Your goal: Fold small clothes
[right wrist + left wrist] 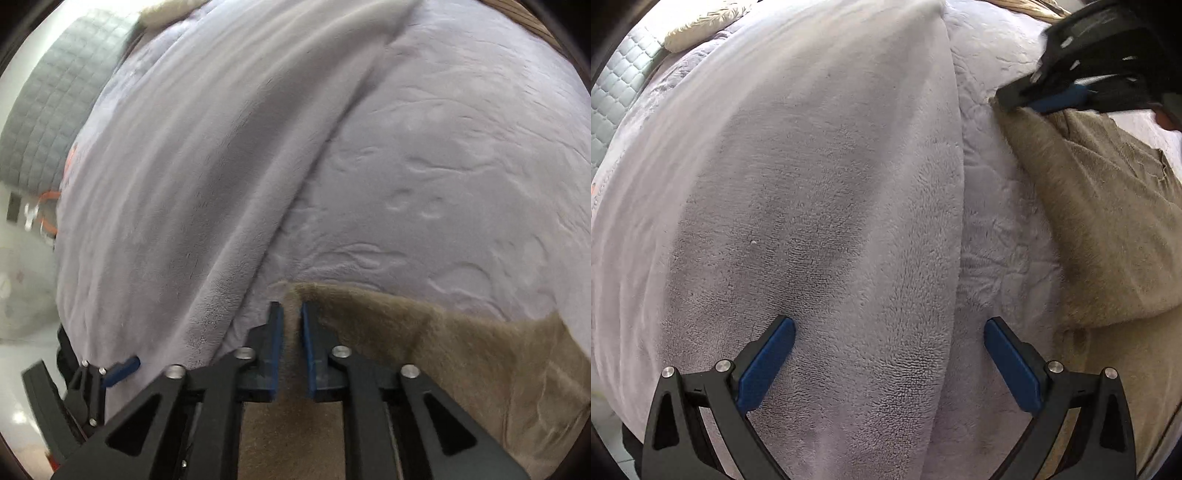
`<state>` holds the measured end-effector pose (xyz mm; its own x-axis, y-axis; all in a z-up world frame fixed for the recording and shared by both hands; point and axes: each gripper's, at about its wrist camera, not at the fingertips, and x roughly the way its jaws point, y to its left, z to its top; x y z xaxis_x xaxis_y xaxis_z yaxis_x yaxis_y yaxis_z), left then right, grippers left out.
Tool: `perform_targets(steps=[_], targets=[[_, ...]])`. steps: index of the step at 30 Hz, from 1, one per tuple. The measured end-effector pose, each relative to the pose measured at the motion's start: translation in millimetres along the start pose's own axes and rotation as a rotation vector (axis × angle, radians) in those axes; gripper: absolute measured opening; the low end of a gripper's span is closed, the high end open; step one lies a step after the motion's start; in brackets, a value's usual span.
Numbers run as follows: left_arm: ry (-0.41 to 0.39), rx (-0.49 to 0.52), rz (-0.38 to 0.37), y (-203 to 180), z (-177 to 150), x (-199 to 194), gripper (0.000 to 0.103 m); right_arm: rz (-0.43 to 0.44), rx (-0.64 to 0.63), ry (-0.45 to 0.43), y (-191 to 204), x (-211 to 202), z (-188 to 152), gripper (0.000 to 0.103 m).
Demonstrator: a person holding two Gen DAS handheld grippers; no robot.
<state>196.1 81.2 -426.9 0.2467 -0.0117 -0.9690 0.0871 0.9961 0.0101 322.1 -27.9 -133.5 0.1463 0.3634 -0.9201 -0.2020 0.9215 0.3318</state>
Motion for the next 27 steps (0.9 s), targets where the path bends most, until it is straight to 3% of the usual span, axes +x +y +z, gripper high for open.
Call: perform_targets(steps=[2,5,6,10,14,18,21,23,24,25,26,27], targets=[[0.009,-0.024,-0.02,2,-4,4,0.103,0.047,0.08,-0.057,-10,-22,-11,0.063],[0.023,-0.046,-0.071,6,-6,10,0.103,0.163,0.202,-0.136,-38,-61,-43,0.064],[0.013,-0.048,-0.084,9,-4,9,0.103,0.164,0.229,-0.152,-45,-71,-55,0.064],[-0.058,-0.025,-0.125,-3,13,-1,0.103,0.106,0.393,-0.258,-98,-120,-133,0.064],[-0.049,0.031,-0.201,-36,36,16,0.103,0.05,0.651,-0.373,-166,-158,-213,0.064],[-0.02,0.039,-0.251,-63,52,37,0.103,0.105,0.9,-0.437,-218,-167,-288,0.064],[0.049,0.015,-0.282,-85,75,48,0.102,0.186,1.02,-0.47,-246,-156,-321,0.064],[0.086,-0.027,-0.289,-92,77,63,0.081,0.273,1.081,-0.51,-257,-140,-328,0.064],[0.104,-0.042,-0.288,-94,82,63,0.059,0.305,1.103,-0.53,-267,-139,-332,0.062],[0.111,-0.063,-0.312,-94,84,66,0.033,0.358,1.134,-0.565,-272,-133,-332,0.05],[0.101,-0.078,-0.347,-92,87,64,0.017,0.389,1.155,-0.582,-274,-129,-331,0.019],[0.079,-0.096,-0.355,-92,87,60,0.012,0.412,1.17,-0.578,-278,-125,-326,0.007]])
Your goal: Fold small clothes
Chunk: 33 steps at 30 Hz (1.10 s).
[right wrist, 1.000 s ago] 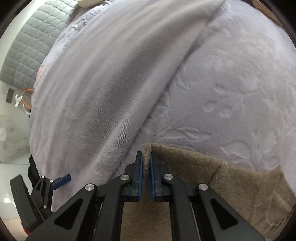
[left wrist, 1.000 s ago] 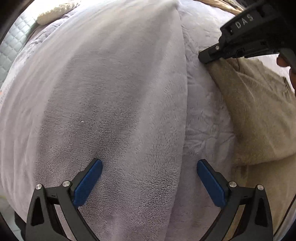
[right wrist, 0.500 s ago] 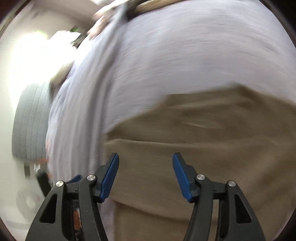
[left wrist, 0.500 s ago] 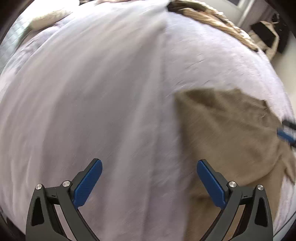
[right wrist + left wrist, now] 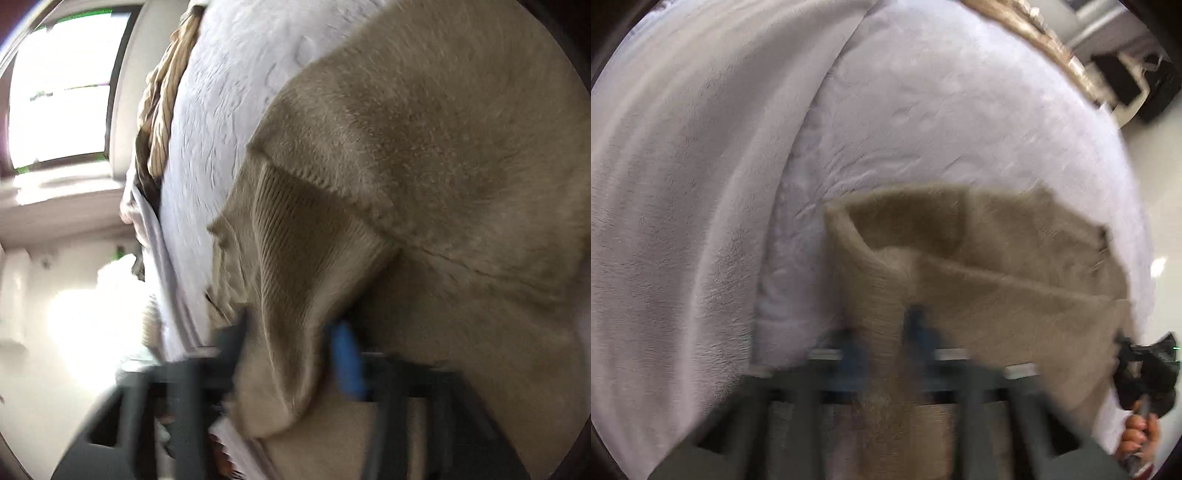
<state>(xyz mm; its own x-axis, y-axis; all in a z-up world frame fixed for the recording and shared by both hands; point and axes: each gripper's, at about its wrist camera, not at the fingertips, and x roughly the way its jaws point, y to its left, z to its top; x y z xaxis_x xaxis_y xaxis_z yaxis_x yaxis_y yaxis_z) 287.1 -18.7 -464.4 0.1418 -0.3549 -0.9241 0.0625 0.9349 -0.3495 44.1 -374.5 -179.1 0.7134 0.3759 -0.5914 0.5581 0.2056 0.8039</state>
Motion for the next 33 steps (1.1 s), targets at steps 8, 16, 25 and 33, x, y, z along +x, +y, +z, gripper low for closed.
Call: perform_targets(steps=[8,16,25,33], targets=[[-0.119,-0.063,0.134,28,13,-30,0.012,-0.069,-0.381,0.025,63,0,11,0.007],[-0.175,-0.035,0.269,39,14,-73,0.032,-0.234,-0.278,0.01,18,-20,14,0.048],[-0.157,0.066,0.328,35,-9,-126,0.102,0.026,-0.385,0.424,70,67,-117,0.054],[-0.003,-0.064,0.403,88,-79,-111,0.102,0.073,-0.309,0.497,90,176,-181,0.006]])
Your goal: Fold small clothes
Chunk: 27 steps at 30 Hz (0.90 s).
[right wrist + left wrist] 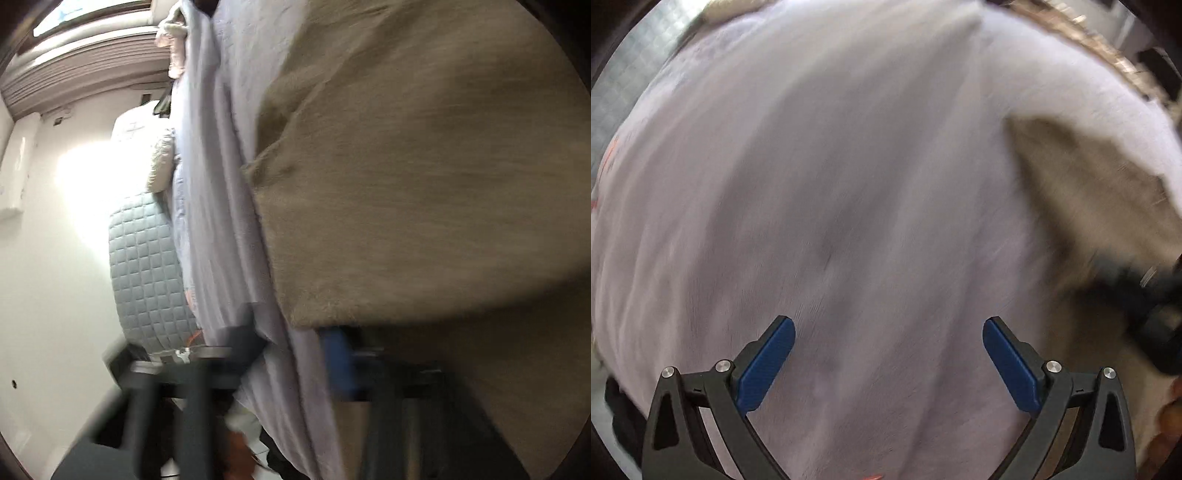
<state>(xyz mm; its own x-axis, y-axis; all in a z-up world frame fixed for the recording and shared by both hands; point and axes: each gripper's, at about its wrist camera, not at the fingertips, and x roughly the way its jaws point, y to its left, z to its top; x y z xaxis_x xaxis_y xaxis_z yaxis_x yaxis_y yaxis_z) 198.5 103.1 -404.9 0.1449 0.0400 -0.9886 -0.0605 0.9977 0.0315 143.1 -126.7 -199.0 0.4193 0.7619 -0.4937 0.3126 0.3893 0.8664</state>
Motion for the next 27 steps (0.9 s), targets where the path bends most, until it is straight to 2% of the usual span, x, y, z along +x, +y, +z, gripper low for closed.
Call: perform_targets(steps=[1,2,5,7,9,10,11,12,16,17,19,21,23,24,25,27], targets=[[0.06,-0.012,0.018,5,-5,16,0.102,-0.008,-0.018,0.009,5,8,-4,0.006],[0.085,-0.023,0.01,8,-7,26,0.102,-0.032,-0.063,0.036,10,20,-7,0.006],[0.07,-0.036,-0.011,13,-5,24,0.102,-0.16,-0.098,0.124,12,49,-15,0.007],[0.071,0.005,-0.017,12,-3,23,0.102,-0.226,-0.119,0.138,13,46,-22,0.008],[0.048,0.023,-0.037,15,-4,20,0.102,-0.261,-0.162,0.127,18,29,-31,0.018],[0.044,0.024,-0.048,18,-5,17,0.102,-0.281,-0.165,0.117,18,17,-34,0.039],[0.049,0.035,-0.058,20,-5,13,0.102,-0.283,-0.161,0.096,19,1,-35,0.052],[0.045,0.04,-0.063,22,-9,7,0.102,-0.278,-0.152,0.06,16,-17,-37,0.053],[-0.045,0.078,-0.121,21,-15,-31,0.102,-0.392,-0.082,-0.215,2,-116,-25,0.054],[-0.06,0.092,-0.13,17,-16,-41,0.102,-0.416,-0.009,-0.324,-12,-150,-16,0.054],[-0.071,0.1,-0.146,7,-14,-57,0.102,-0.418,0.111,-0.462,-35,-194,-5,0.054],[-0.072,0.097,-0.159,-1,-14,-69,0.102,-0.422,0.206,-0.55,-58,-222,8,0.054],[-0.102,0.104,-0.144,-12,-15,-78,0.102,-0.382,0.282,-0.571,-79,-230,20,0.052],[-0.117,0.11,-0.128,-19,-17,-85,0.102,-0.322,0.319,-0.563,-91,-231,28,0.045],[-0.131,0.116,-0.123,-25,-19,-90,0.102,-0.287,0.314,-0.555,-93,-230,31,0.008],[-0.14,0.14,-0.131,-39,-16,-99,0.102,-0.241,0.206,-0.54,-77,-227,42,0.008]])
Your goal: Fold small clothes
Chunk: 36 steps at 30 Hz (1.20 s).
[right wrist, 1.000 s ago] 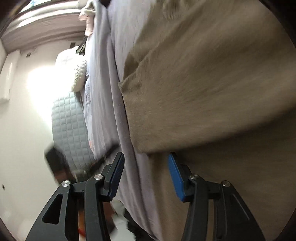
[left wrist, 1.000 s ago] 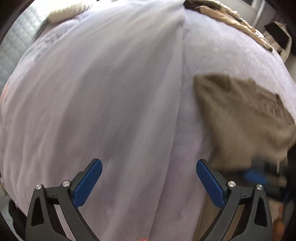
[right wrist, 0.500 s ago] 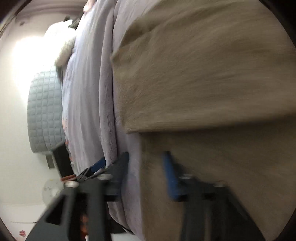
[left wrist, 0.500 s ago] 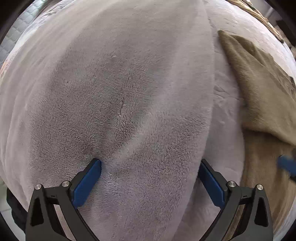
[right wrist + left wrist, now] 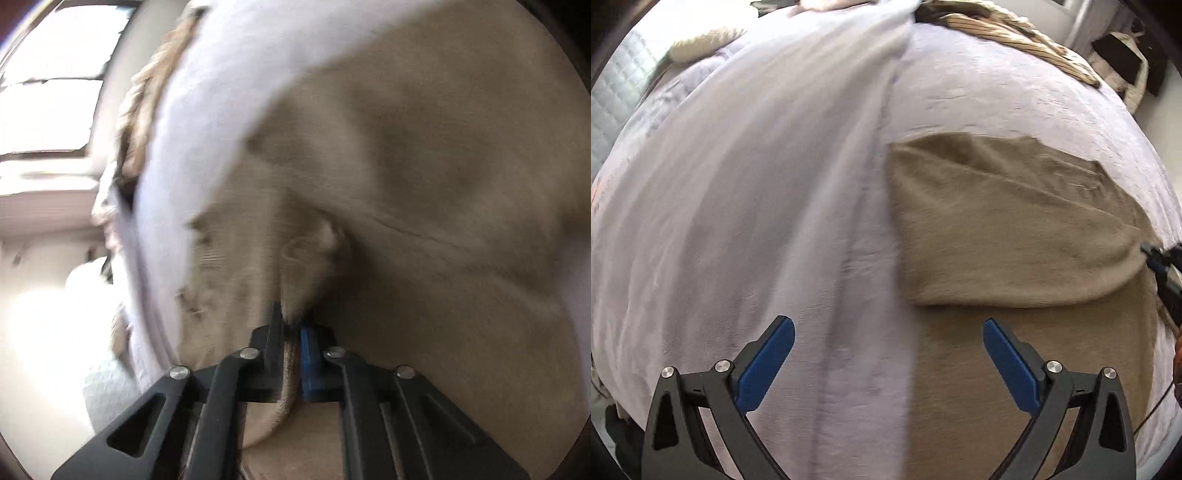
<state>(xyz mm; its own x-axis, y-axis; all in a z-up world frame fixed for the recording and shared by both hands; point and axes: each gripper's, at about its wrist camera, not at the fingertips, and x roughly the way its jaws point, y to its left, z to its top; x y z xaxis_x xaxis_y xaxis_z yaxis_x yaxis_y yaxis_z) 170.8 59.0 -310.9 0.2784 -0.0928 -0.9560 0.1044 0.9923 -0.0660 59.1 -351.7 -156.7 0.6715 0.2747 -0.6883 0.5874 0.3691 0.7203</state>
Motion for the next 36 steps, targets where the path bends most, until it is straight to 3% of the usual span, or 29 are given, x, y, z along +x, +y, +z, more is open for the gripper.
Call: perform_targets(steps=[1,3,4,5,6,7,8,10,12,14,15,16,18,24,27,30,34,36], targets=[[0.011,0.01,-0.009,-15,7,2,0.102,-0.002,-0.061,-0.002,6,-4,5,0.008],[0.034,0.025,-0.024,-37,8,3,0.102,-0.119,-0.193,0.023,15,-3,11,0.009],[0.026,0.031,-0.031,-47,7,0,0.093,-0.176,-0.21,0.051,9,-4,16,0.012],[0.007,0.041,-0.028,-60,5,-3,0.082,-0.213,-0.215,0.063,4,-7,19,0.019],[0.011,0.055,-0.038,-74,10,3,0.052,-0.245,-0.222,0.075,-4,-13,21,0.022],[0.038,0.064,-0.07,-86,13,9,0.026,-0.245,-0.225,0.079,-9,-21,21,0.032],[0.083,0.047,-0.121,-94,13,16,0.02,-0.236,-0.223,0.084,-16,-32,20,0.046],[0.137,-0.013,-0.173,-109,12,27,0.02,-0.215,-0.206,0.097,-35,-55,23,0.058],[0.133,-0.034,-0.161,-127,11,28,0.021,-0.207,-0.182,0.095,-56,-78,24,0.058],[0.121,-0.012,-0.14,-149,10,27,0.044,-0.194,-0.154,0.074,-81,-106,31,0.06],[0.113,-0.002,-0.141,-158,10,27,0.08,-0.186,-0.134,0.058,-93,-116,33,0.063],[0.092,0.011,-0.137,-168,9,24,0.093,-0.181,-0.12,0.045,-101,-129,25,0.067],[0.065,0.06,-0.125,-187,7,20,0.093,-0.169,-0.066,0.002,-131,-154,37,0.068],[0.112,0.158,-0.089,-227,4,27,0.093,-0.117,0.126,-0.159,-195,-211,59,0.068],[0.14,0.211,-0.054,-242,0,30,0.093,-0.101,0.197,-0.245,-212,-229,67,0.068],[0.192,0.241,-0.068,-250,-6,35,0.093,-0.064,0.261,-0.301,-225,-238,73,0.068],[0.166,0.222,-0.093,-249,-7,22,0.093,0.014,0.363,-0.355,-237,-242,80,0.067],[0.148,0.208,-0.094,-245,-5,14,0.093,0.057,0.388,-0.339,-233,-238,85,0.033]])
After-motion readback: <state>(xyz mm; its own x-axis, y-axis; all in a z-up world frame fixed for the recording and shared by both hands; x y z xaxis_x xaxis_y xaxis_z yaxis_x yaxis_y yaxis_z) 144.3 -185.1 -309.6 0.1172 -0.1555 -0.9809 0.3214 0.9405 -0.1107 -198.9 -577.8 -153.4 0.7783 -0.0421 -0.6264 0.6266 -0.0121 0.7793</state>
